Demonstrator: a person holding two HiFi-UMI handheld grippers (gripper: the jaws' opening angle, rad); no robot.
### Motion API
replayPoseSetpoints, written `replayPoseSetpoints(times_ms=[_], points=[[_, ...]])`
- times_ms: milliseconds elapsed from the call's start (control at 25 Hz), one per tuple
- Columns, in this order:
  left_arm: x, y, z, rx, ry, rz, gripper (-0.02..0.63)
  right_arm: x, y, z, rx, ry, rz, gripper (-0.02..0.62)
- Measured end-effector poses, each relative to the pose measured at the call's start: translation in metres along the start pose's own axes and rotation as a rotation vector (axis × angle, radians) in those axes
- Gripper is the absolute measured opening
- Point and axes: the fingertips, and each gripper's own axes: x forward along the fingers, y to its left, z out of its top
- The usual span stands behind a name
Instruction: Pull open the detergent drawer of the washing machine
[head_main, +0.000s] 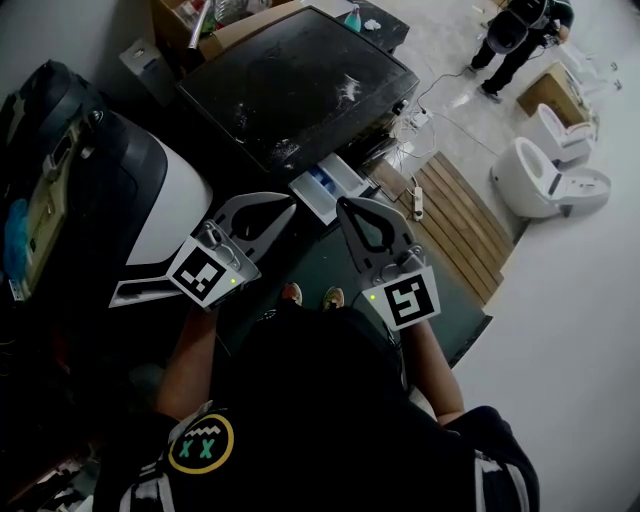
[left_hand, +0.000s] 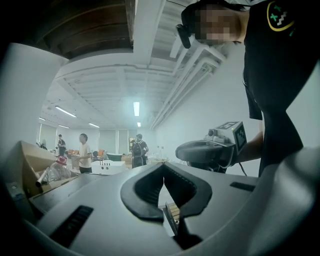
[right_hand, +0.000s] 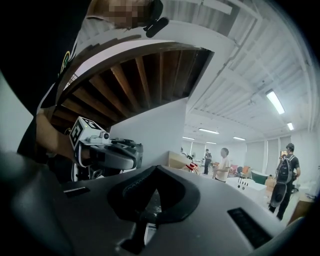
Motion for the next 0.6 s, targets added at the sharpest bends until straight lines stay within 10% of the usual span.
replayPoseSetpoints(times_ms=[600], points=[[0.012, -0.005, 0.002, 0.002, -0.002, -0.001, 0.018, -0.006, -0.008, -0.004, -0.009, 0.000, -0.008, 0.020]])
